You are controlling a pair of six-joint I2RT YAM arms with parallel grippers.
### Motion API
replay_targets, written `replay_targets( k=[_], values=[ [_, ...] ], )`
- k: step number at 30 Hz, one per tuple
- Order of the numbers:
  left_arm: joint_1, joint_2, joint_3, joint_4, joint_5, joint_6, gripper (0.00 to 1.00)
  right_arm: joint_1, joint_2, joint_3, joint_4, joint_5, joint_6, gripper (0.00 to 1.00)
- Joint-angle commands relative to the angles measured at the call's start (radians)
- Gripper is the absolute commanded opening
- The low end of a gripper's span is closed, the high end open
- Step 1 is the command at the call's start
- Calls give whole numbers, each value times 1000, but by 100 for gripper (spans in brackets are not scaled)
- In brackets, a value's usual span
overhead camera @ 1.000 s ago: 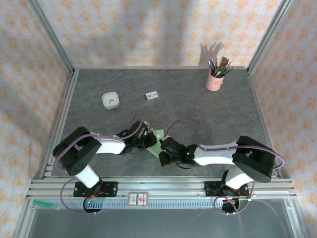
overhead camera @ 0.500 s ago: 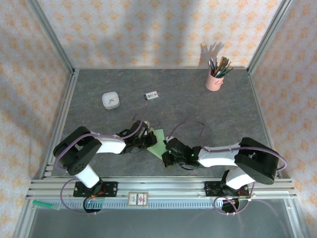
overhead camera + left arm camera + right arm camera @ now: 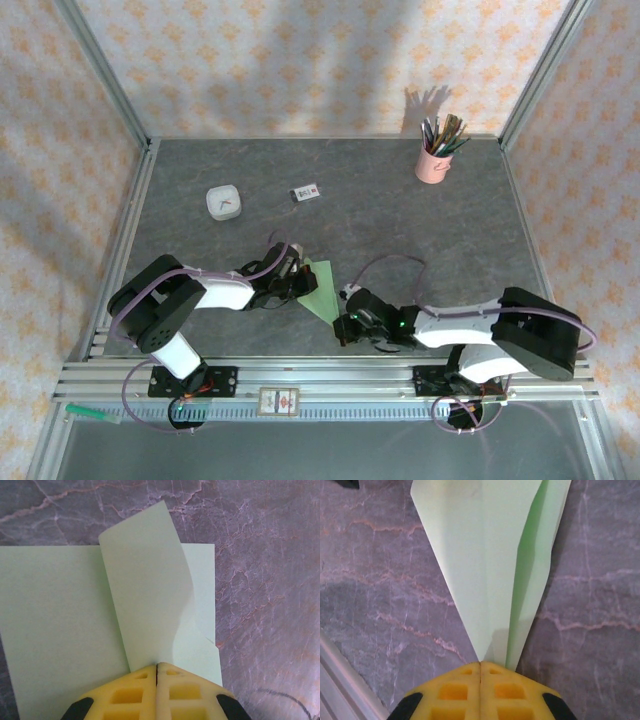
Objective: Fold a paper plane with a square sheet of paper (pick it up from the middle)
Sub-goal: Perform the fourth fold on the wing at the bottom-center of the table.
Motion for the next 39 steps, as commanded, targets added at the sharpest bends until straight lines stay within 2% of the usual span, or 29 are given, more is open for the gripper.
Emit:
replay_targets(
  k=[1, 6, 10, 19, 26, 39],
  values=[
    [19, 58, -12, -122, -86, 33, 0, 7, -74, -23, -105, -27, 5, 0],
    [18, 56, -13, -121, -88, 34, 0, -61, -182, 13, -78, -58, -28, 0],
    [18, 54, -13, -123, -87, 34, 0, -102, -170, 69, -76, -56, -61, 0],
    [18, 60, -8, -119, -79, 35, 0, -156, 90, 190, -26, -59, -123, 0],
    [19, 56, -1, -133, -83, 44, 0, -158, 182, 163, -37, -88, -121, 0],
    [19, 60, -5, -142, -108, 54, 0, -74, 82, 10, -89, -121, -41, 0]
  ],
)
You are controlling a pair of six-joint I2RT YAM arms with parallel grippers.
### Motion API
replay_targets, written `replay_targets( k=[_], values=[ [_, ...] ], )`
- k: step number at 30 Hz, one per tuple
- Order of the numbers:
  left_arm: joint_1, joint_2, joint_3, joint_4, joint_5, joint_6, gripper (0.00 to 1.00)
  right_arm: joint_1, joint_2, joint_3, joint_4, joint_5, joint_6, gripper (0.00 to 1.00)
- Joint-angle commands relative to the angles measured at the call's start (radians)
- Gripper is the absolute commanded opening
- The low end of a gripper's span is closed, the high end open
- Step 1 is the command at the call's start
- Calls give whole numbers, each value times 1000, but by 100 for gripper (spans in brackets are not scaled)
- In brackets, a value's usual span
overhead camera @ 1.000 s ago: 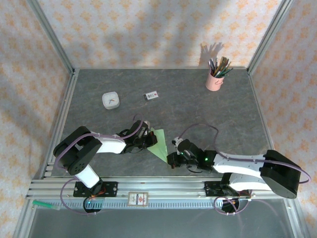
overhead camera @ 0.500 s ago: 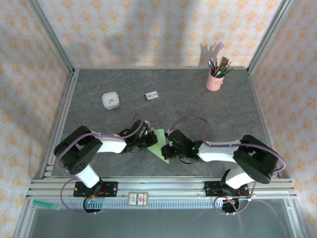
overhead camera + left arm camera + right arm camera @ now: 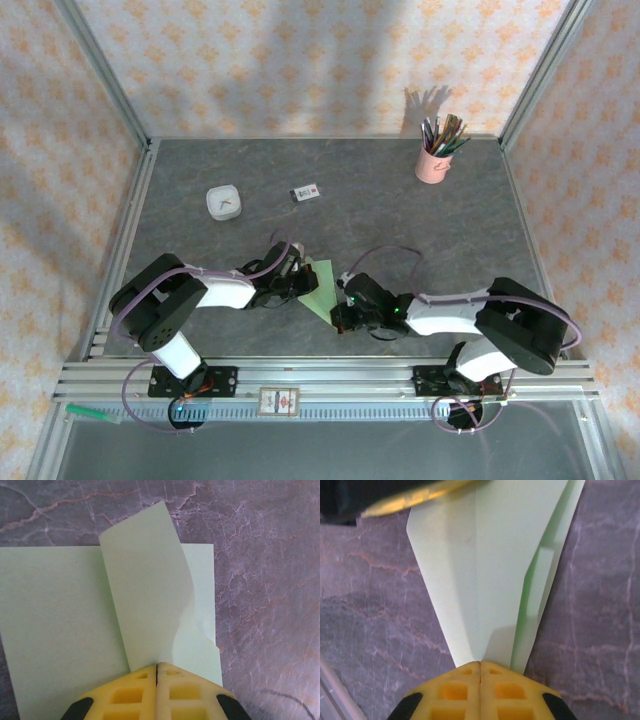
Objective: Fold a paper plane with a square sheet of paper (pick it up from the middle)
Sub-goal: Perform the fourth fold on the wing at the bottom-center of the table.
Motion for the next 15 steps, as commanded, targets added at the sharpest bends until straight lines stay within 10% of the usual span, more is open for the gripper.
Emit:
replay_targets(
  k=[1, 15],
  values=[
    [19, 51, -19, -137, -102, 32, 0, 46, -16, -63, -108, -34, 41, 0],
    [19, 55, -18, -131, -99, 28, 0, 3, -200, -1, -145, -5, 20, 0]
  ],
)
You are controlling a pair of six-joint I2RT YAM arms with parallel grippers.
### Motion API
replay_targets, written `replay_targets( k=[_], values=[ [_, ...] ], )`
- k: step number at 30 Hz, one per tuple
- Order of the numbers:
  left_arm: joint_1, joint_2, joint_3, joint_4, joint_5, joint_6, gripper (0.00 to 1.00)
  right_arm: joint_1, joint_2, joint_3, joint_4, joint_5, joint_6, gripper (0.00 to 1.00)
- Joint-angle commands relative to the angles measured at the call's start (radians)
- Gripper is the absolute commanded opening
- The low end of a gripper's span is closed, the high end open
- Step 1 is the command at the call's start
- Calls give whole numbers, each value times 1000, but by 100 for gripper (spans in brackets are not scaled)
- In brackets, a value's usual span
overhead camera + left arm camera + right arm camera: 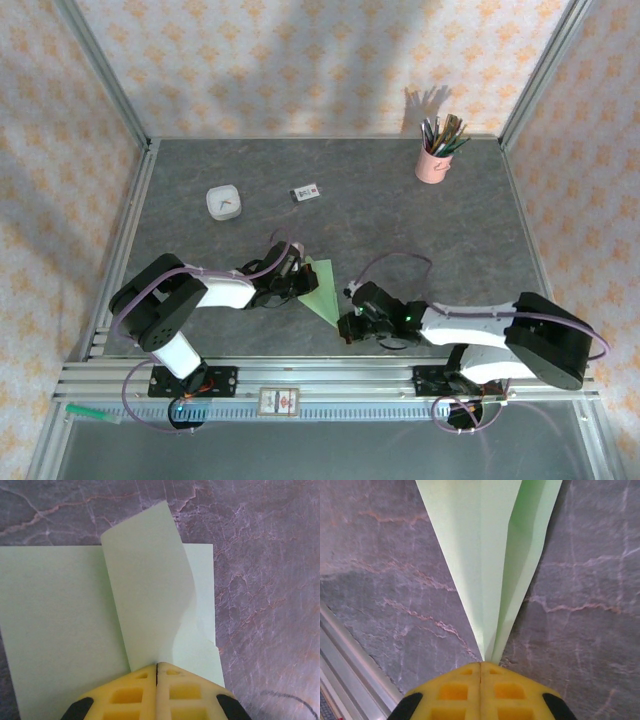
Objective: Fold a paper plane with a square sheet of paper (pick it up from the middle)
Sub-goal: Perform the fourth fold on the wing at the bottom-center of the table.
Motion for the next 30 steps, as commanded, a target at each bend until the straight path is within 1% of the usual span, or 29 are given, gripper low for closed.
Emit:
replay_targets(
  k=[1, 4, 13, 20, 30],
  values=[
    [19, 55, -16, -132, -95, 30, 0, -40, -39, 61, -5, -7, -20, 0],
    [19, 55, -15, -133, -93, 28, 0, -68, -16, 102, 35, -14, -34, 0],
    [19, 53, -11, -134, -89, 27, 0, -117, 190, 182, 107, -20, -76, 0],
    [19, 40, -6, -145, -85, 32, 0, -119, 249, 125, 144, -39, -52, 0],
    [19, 12, 39, -161, -60, 28, 2, -119, 271, 38, 108, 4, -12, 0]
  ],
)
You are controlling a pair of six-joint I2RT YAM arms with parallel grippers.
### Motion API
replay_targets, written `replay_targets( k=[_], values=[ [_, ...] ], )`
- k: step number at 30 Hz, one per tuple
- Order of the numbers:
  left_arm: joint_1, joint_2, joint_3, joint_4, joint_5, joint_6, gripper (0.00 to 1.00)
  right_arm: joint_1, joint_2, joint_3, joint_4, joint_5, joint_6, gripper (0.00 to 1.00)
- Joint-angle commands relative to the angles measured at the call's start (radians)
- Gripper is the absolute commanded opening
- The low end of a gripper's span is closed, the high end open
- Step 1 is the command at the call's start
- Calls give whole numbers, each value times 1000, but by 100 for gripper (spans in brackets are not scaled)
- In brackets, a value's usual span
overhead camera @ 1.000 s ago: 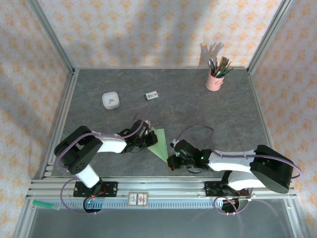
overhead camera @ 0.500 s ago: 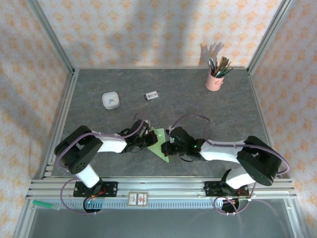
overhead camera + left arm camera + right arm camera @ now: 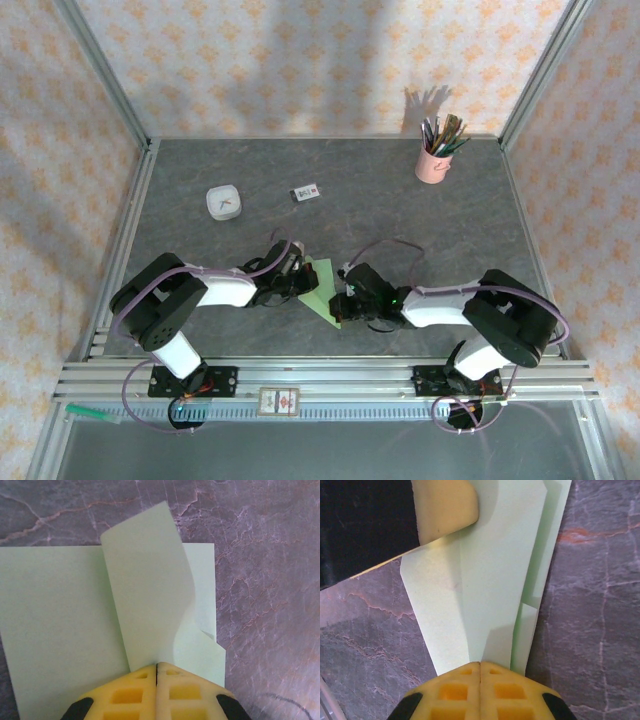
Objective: Fold a paper plane with a square sheet of paper (pick it up from the middle)
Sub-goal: Perform the fourth fold on the wing at the bottom-center of the table.
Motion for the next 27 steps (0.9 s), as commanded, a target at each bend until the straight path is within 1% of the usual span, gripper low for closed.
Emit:
replay_targets(
  k=[1, 9, 12, 14, 19, 21, 27],
  values=[
    [19, 3, 23, -123, -47, 28, 4, -2, 32, -54, -81, 35, 31, 0],
    [15, -98, 50, -86, 43, -19, 16, -2, 36, -81, -103, 56, 69, 0],
    [0, -129, 26, -57, 61, -48, 17, -2, 43, -82, -102, 57, 72, 0],
    [-16, -141, 9, -39, 70, -68, 15, -3, 46, -78, -106, 60, 72, 0],
    [-55, -122, -30, 21, 101, -114, 3, -2, 54, -72, -113, 64, 69, 0],
    [-63, -104, -36, 38, 110, -124, 1, -3, 57, -69, -118, 68, 67, 0],
    [-92, -46, -53, 89, 129, -151, 0, -2, 63, -53, -134, 75, 67, 0]
  ],
)
